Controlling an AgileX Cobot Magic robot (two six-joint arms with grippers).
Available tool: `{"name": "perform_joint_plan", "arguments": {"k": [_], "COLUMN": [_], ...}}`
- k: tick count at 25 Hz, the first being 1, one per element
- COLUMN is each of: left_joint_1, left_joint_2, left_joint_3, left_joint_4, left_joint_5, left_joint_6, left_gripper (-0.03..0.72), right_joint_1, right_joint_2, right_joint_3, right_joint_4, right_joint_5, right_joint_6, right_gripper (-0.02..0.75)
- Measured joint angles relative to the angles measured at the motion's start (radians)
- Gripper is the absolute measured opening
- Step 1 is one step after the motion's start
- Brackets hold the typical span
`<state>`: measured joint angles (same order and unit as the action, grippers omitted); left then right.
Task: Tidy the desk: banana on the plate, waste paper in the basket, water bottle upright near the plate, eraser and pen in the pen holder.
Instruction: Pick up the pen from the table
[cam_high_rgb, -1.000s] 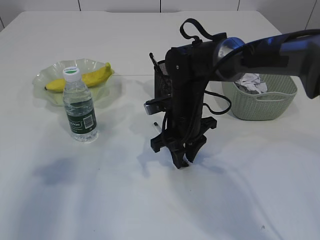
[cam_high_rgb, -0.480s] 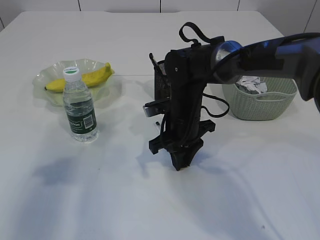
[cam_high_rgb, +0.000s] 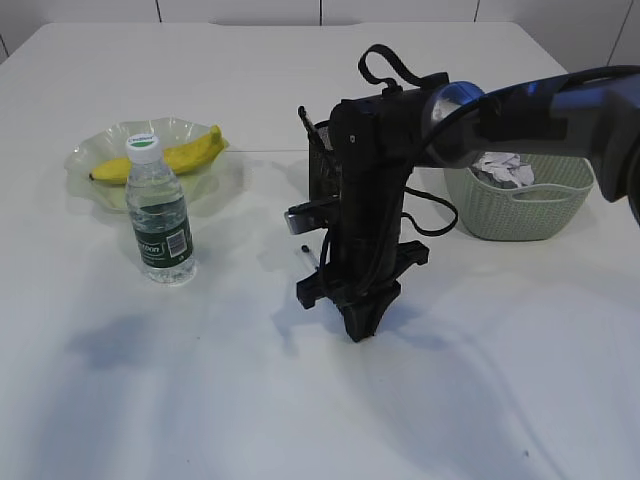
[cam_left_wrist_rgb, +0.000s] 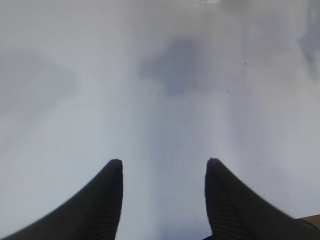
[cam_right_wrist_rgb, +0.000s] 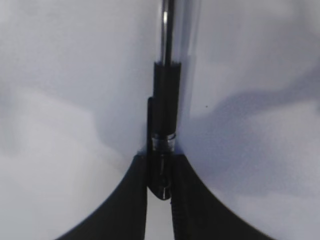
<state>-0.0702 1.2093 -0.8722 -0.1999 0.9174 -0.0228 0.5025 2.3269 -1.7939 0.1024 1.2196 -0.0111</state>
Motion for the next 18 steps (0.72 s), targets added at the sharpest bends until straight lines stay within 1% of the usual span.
{"name": "perform_joint_plan", "arguments": {"k": [6, 11, 14, 18], "left_joint_1": [0.000, 0.000, 0.000, 0.000], "left_joint_2": [0.000, 0.000, 0.000, 0.000], "left_joint_3": [0.000, 0.000, 0.000, 0.000], "left_joint_4": [0.000, 0.000, 0.000, 0.000], "left_joint_5": [0.000, 0.000, 0.000, 0.000], "left_joint_6": [0.000, 0.000, 0.000, 0.000], "left_gripper": [0.370, 0.370, 0.370, 0.370], "right_joint_1": [0.000, 0.000, 0.000, 0.000], "right_joint_2": [-0.004, -0.049, -0.117, -0.241], "right_joint_3": [0.000, 0.038, 0.111, 0.276], "right_joint_4": [0.001, 0.007, 0.013, 0.013], "right_joint_5": [-0.002, -0.004, -0.008, -0.033], "right_joint_6": [-0.014, -0.015, -0.015, -0.016], "right_gripper": [0.073, 0.071, 0.071, 0.071]}}
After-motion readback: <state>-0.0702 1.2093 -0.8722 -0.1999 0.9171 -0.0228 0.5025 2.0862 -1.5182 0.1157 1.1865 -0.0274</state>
